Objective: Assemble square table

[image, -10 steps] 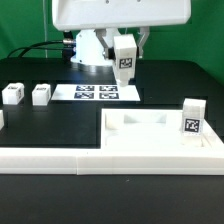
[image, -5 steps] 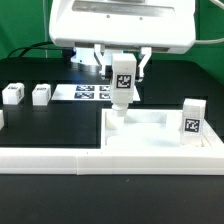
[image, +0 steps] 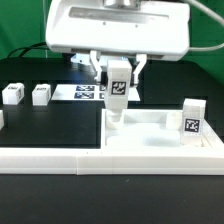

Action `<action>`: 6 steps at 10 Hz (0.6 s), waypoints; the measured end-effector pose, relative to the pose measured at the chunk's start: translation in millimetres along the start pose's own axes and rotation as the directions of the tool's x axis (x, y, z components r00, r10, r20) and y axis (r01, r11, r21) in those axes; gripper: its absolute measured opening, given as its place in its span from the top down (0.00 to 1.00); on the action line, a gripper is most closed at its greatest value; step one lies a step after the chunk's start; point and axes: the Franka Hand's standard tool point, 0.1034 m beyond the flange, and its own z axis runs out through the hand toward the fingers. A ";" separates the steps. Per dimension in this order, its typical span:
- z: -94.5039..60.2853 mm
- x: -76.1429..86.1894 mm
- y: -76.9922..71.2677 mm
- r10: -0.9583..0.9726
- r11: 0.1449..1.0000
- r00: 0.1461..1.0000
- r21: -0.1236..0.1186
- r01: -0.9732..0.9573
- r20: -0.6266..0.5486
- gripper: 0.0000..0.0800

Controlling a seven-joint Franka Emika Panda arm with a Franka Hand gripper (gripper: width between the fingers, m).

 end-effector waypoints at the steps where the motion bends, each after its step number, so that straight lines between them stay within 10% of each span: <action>1: 4.6 1.9 -4.7 0.002 1.000 1.000 0.009 -0.002 -0.008 0.64; 6: 15.6 -5.6 -5.7 0.019 1.000 1.000 0.019 -0.020 0.009 0.64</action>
Offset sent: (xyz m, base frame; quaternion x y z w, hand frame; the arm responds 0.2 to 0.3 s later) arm 0.0078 0.0128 -0.0073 0.0001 0.0101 0.0220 0.9997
